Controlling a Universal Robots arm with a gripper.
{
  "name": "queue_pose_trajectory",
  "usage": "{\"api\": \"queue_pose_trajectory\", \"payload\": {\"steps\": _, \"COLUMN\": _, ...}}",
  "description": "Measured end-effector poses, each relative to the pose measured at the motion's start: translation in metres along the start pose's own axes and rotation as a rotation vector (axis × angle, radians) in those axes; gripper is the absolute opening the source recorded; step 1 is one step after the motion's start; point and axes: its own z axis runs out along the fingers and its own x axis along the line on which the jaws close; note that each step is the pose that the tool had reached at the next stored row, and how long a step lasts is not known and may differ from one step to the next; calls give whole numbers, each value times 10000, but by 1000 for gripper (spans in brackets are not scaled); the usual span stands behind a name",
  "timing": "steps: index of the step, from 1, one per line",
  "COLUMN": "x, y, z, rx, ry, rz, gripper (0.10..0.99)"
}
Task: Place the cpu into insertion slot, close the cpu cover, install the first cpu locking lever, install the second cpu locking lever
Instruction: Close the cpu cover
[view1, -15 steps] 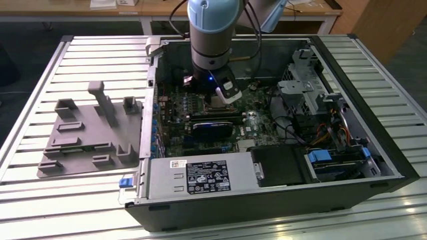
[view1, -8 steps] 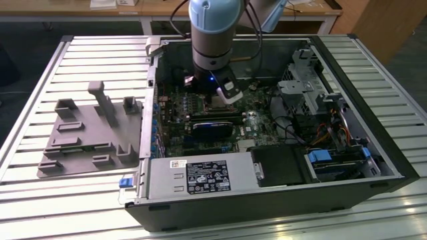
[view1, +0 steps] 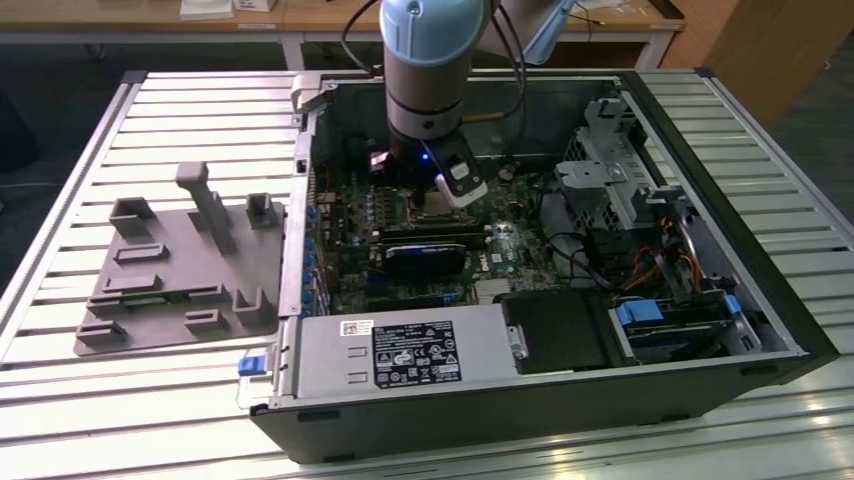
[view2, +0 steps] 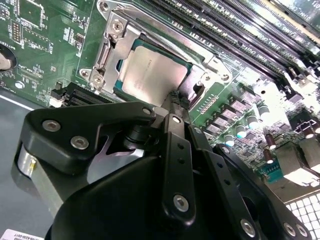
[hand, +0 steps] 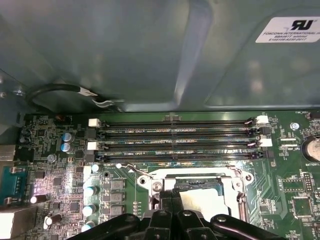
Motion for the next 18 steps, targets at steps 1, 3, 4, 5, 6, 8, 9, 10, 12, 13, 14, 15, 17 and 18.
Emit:
{"api": "queue_pose_trajectory", "payload": {"steps": 1, "x": 0, "y": 2, "z": -6, "rx": 0, "ry": 0, "rz": 0, "gripper": 102}}
{"api": "queue_pose_trajectory", "payload": {"steps": 3, "x": -1, "y": 5, "z": -17, "rx": 0, "ry": 0, "rz": 0, "gripper": 102}}
{"api": "queue_pose_trajectory", "payload": {"steps": 4, "x": -1, "y": 5, "z": -17, "rx": -2, "ry": -1, "rz": -1, "gripper": 102}}
{"api": "queue_pose_trajectory", "payload": {"steps": 5, "x": 2, "y": 5, "z": -17, "rx": -1, "ry": -2, "rz": -1, "gripper": 102}}
{"api": "queue_pose_trajectory", "payload": {"steps": 6, "x": 9, "y": 4, "z": -18, "rx": 0, "ry": -4, "rz": -2, "gripper": 102}}
{"api": "queue_pose_trajectory", "payload": {"steps": 8, "x": 28, "y": 3, "z": -16, "rx": -5, "ry": -8, "rz": -2, "gripper": 102}}
{"api": "queue_pose_trajectory", "payload": {"steps": 9, "x": 37, "y": 3, "z": -14, "rx": -6, "ry": -9, "rz": -2, "gripper": 102}}
{"api": "queue_pose_trajectory", "payload": {"steps": 10, "x": 45, "y": 1, "z": -10, "rx": -7, "ry": -8, "rz": -2, "gripper": 102}}
{"api": "queue_pose_trajectory", "payload": {"steps": 12, "x": 53, "y": -4, "z": 5, "rx": -13, "ry": -10, "rz": -2, "gripper": 102}}
{"api": "queue_pose_trajectory", "payload": {"steps": 13, "x": 53, "y": -7, "z": 11, "rx": -12, "ry": -10, "rz": -4, "gripper": 102}}
{"api": "queue_pose_trajectory", "payload": {"steps": 14, "x": 54, "y": -10, "z": 15, "rx": -9, "ry": -10, "rz": -4, "gripper": 102}}
{"api": "queue_pose_trajectory", "payload": {"steps": 15, "x": 54, "y": -12, "z": 18, "rx": -8, "ry": -11, "rz": -4, "gripper": 102}}
{"api": "queue_pose_trajectory", "payload": {"steps": 17, "x": 54, "y": -15, "z": 24, "rx": -10, "ry": -12, "rz": -3, "gripper": 102}}
{"api": "queue_pose_trajectory", "payload": {"steps": 18, "x": 54, "y": -17, "z": 26, "rx": -12, "ry": -13, "rz": -4, "gripper": 102}}
